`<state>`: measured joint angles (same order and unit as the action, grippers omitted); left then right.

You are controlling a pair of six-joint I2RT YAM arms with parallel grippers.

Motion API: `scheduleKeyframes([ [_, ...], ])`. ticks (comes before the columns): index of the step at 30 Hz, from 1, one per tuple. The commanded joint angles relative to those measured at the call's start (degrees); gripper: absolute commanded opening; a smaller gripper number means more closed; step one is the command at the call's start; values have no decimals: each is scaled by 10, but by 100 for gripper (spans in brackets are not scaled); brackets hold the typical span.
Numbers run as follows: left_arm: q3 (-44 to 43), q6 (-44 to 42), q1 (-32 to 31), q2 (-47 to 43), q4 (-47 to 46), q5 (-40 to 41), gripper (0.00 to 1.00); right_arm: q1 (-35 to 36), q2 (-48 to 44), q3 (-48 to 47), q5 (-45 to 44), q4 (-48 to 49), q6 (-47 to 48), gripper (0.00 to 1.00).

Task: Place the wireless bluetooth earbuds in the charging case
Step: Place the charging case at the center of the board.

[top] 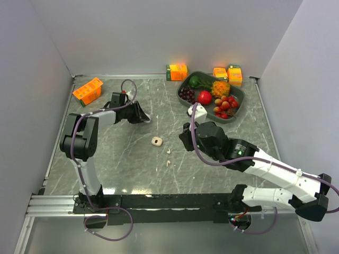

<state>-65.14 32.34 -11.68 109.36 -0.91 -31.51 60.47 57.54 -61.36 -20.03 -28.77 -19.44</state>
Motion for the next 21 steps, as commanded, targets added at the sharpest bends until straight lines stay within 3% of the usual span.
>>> scheduleKeyframes([
  [1, -38, -20, 6, 24, 41, 10, 2, -13, 2, -2, 12, 20, 12, 17],
  [5, -64, -28, 9, 45, 65, 23, 5, -21, 5, 1, 19, 25, 14, 17],
  [21, -40, -41, 25, 52, 120, 46, 41, -57, -21, 20, 33, 21, 3, 28],
])
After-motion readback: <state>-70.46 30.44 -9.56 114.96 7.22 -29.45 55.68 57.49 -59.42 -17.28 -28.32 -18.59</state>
